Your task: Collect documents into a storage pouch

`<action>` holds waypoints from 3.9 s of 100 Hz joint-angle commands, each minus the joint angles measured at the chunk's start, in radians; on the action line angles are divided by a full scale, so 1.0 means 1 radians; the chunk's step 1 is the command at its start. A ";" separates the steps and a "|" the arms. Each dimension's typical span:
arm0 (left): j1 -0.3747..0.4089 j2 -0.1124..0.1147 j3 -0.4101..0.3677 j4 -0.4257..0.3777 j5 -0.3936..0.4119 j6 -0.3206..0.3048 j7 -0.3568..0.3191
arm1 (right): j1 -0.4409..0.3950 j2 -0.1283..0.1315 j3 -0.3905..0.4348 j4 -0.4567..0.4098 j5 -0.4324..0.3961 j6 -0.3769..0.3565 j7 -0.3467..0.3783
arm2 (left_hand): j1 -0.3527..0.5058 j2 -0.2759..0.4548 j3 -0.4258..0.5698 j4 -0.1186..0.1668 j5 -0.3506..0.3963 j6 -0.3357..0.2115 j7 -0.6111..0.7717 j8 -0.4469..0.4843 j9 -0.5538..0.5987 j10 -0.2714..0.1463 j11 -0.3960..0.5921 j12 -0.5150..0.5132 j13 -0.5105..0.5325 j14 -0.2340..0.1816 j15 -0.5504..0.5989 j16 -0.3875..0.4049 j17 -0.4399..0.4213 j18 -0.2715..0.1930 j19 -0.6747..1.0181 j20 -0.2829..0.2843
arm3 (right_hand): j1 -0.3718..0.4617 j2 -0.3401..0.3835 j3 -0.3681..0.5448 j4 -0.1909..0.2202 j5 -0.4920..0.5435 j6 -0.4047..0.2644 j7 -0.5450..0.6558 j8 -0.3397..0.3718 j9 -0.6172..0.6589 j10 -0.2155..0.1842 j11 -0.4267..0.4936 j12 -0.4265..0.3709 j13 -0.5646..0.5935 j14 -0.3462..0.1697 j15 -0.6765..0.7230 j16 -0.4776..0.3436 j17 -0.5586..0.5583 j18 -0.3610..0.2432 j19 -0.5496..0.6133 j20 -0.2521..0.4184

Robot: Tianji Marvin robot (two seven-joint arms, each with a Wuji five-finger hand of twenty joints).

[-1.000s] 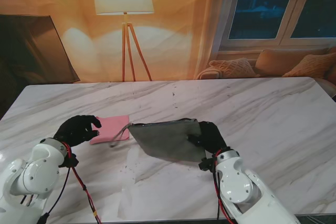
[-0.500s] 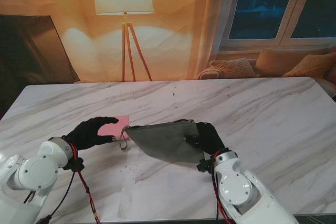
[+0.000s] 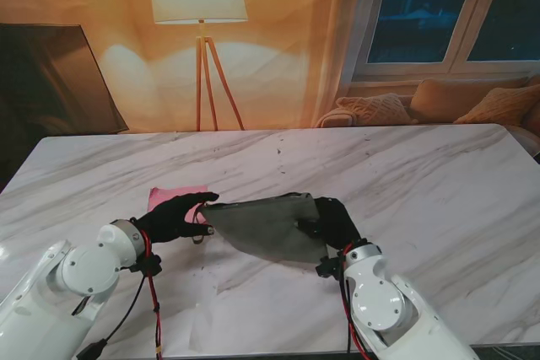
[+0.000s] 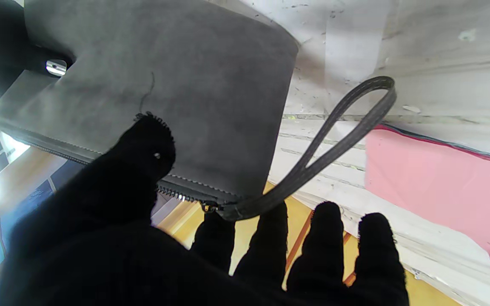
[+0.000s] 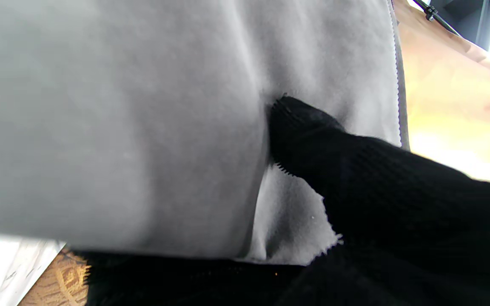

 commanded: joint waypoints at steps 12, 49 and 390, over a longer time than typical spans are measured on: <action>-0.036 -0.020 0.043 0.044 -0.009 -0.009 0.022 | -0.008 -0.003 -0.002 -0.003 0.004 0.000 0.011 | -0.018 -0.039 0.057 0.004 -0.021 -0.033 0.002 0.004 -0.037 -0.025 0.007 -0.010 -0.016 -0.012 0.005 -0.002 0.022 -0.015 -0.041 0.056 | 0.085 0.120 0.039 0.044 0.206 -0.082 0.255 0.095 0.018 0.003 0.017 0.005 0.054 -0.064 0.024 0.005 0.001 -0.017 0.019 -0.015; -0.081 -0.050 0.115 0.109 -0.048 -0.039 0.135 | -0.008 -0.003 -0.005 -0.001 0.008 -0.008 0.012 | 0.088 -0.075 0.261 -0.015 0.287 -0.044 0.305 0.094 0.152 0.007 0.165 0.097 0.083 0.031 0.179 0.115 0.008 0.002 0.328 0.047 | 0.083 0.128 0.027 0.045 0.199 -0.097 0.261 0.105 0.017 -0.014 0.011 0.005 0.020 -0.055 -0.036 -0.017 -0.049 -0.018 -0.036 -0.038; -0.153 -0.086 0.187 0.146 0.030 0.041 0.296 | 0.059 0.028 0.025 0.066 -0.256 -0.085 -0.033 | 0.362 -0.136 0.245 -0.154 0.555 0.022 0.773 0.094 0.725 0.134 0.494 0.640 0.468 0.222 0.969 0.510 0.251 0.093 0.937 0.213 | -0.300 0.022 0.076 0.168 -0.482 -0.237 0.033 0.059 -0.518 -0.088 -0.119 -0.121 -0.495 -0.059 -0.565 -0.057 -0.587 -0.075 -0.551 0.001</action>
